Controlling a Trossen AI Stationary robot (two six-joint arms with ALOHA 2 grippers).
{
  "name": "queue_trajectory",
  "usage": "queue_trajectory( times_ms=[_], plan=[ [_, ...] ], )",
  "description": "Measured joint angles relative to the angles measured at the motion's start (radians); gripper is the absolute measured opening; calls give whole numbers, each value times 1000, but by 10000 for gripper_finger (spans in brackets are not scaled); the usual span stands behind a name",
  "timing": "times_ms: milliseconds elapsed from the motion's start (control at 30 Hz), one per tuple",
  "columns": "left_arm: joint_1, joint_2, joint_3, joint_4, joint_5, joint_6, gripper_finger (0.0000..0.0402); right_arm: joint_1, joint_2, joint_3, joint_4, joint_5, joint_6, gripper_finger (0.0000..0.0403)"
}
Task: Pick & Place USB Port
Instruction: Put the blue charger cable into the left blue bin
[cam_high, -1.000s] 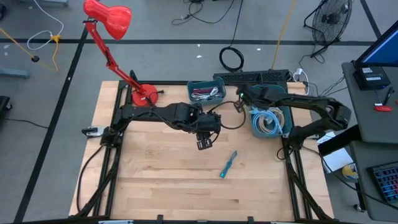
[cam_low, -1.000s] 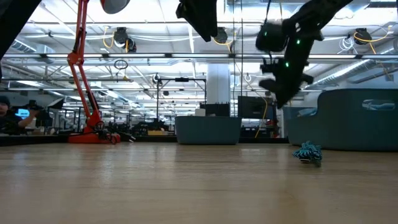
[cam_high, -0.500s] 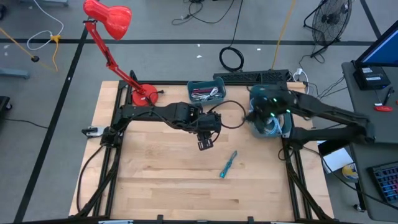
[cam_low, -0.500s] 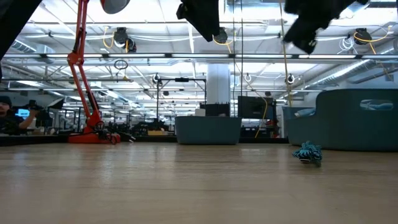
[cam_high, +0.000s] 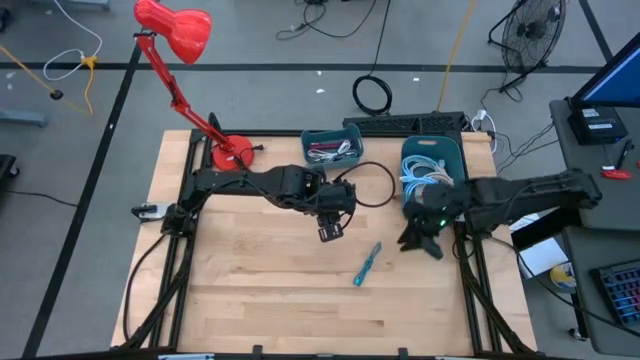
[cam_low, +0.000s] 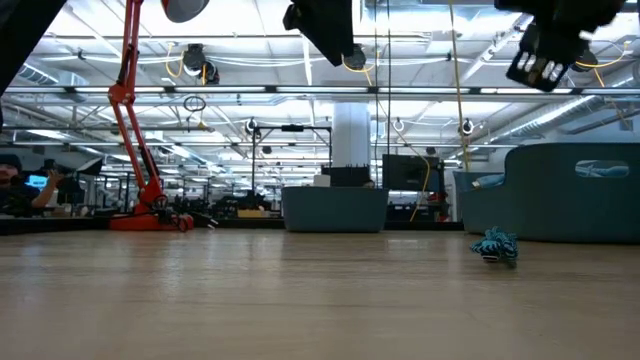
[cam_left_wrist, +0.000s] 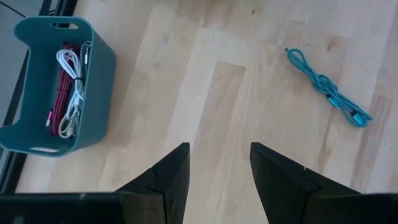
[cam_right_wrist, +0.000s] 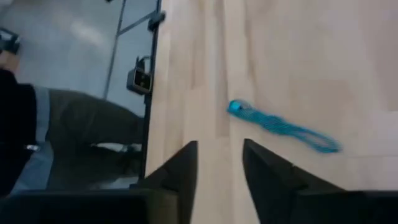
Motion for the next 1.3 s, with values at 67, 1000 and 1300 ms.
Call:
queue_trajectory(
  times_ms=[67, 1000, 1300],
  plan=[
    [-10, 0, 0, 0, 0, -15, 172, 41, 29, -59, 91, -2, 28, 141],
    [-114, 0, 0, -8, -15, -171, 172, 200, 492, -112, 370, 377, -452, 210],
    [-114, 0, 0, -9, -3, -170, 172, 199, 587, -113, 352, 392, -490, 210]
  ],
)
